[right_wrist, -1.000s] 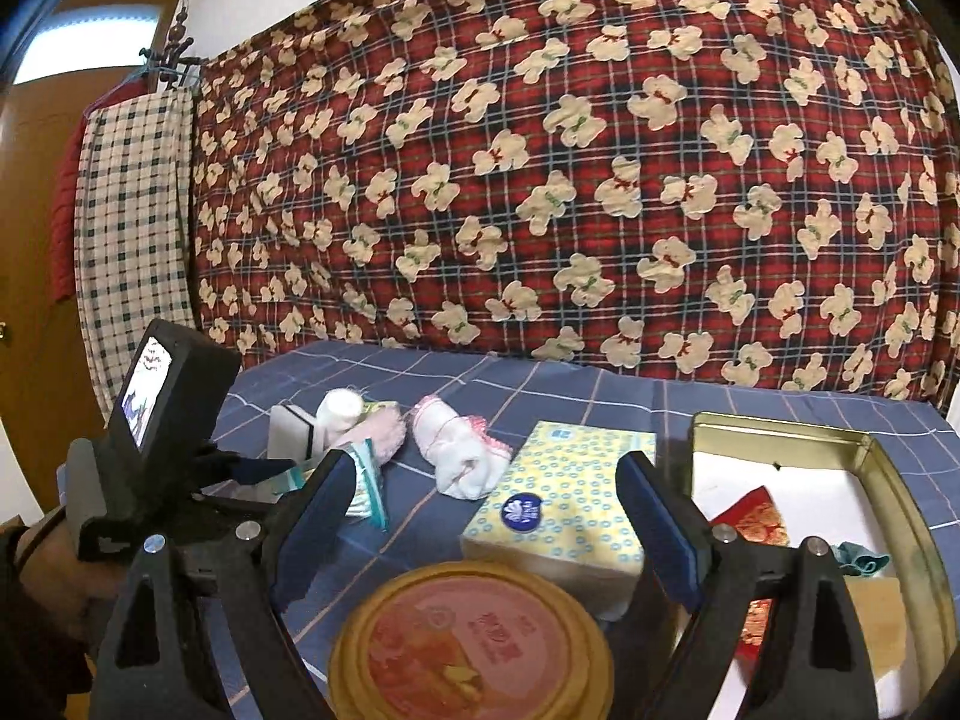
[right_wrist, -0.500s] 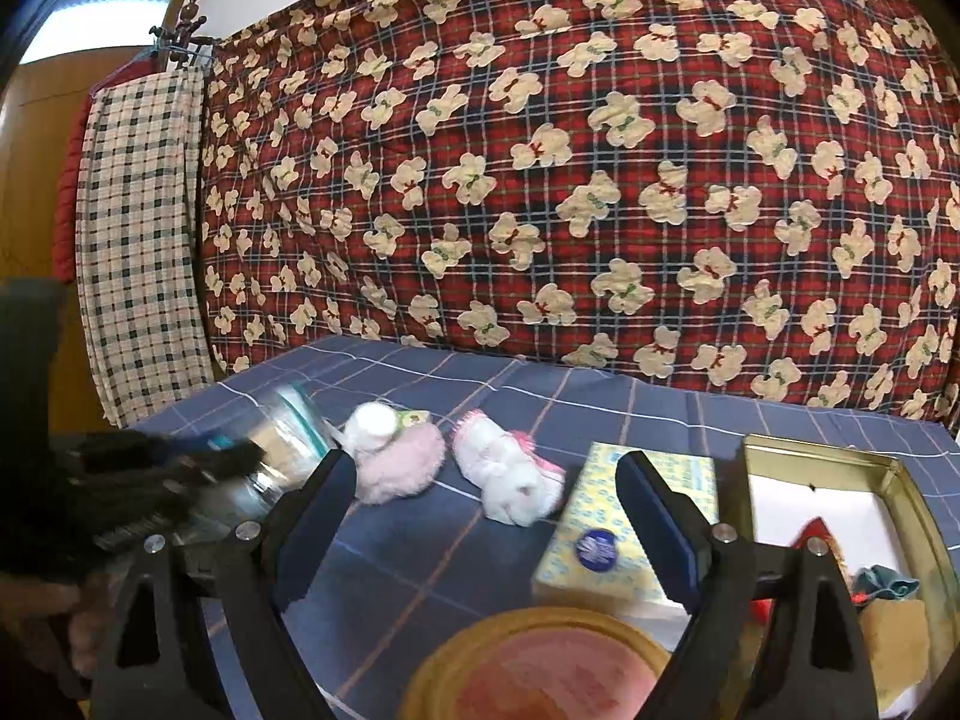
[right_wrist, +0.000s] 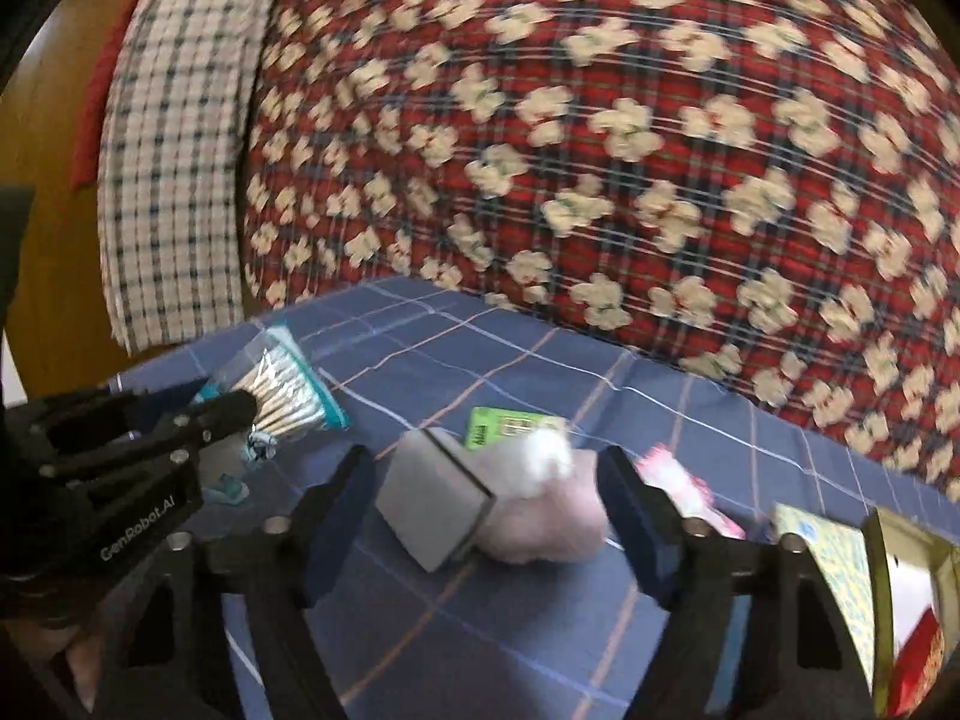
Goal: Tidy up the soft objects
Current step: 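Grasp the cotton swab pack with left gripper while right gripper grasps the white sponge, then lift and carry the swab pack and white sponge toward the gold tray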
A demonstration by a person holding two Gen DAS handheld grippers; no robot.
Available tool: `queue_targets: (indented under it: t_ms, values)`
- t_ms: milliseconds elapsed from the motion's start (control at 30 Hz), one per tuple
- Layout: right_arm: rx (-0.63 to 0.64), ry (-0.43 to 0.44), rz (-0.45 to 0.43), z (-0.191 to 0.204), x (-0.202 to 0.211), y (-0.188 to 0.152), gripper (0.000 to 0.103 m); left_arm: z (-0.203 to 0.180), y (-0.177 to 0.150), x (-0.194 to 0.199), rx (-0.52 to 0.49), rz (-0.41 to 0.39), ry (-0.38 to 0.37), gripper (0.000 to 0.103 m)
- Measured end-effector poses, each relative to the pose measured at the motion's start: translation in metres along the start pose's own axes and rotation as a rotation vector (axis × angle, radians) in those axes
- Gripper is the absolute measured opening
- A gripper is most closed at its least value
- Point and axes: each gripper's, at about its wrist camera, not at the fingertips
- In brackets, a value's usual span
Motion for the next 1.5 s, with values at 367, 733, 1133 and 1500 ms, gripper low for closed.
queue_targets:
  t_ms: [367, 733, 1133, 1500]
  values:
    - [0.071, 0.018, 0.097, 0.02, -0.051, 0.005, 0.074, 0.009, -0.002, -0.001, 0.012, -0.015, 0.016, 0.018]
    - [0.014, 0.054, 0.182, 0.007, -0.059, -0.003, 0.041, 0.004, -0.001, -0.001, -0.005, -0.014, 0.019, 0.018]
    - [-0.03, 0.078, 0.05, -0.001, -0.027, -0.004, 0.034, -0.003, -0.001, 0.003, -0.033, -0.042, 0.032, 0.018]
    - [-0.093, 0.075, -0.095, -0.014, 0.002, -0.008, 0.034, -0.008, -0.003, 0.019, -0.044, -0.134, 0.057, 0.018]
Point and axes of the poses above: each gripper's, at about its wrist camera, not at the fingertips, and x roughly against the way its jaws point, z to its left, y to its top, and after that the axes turned 2 degrees about -y, right-handed
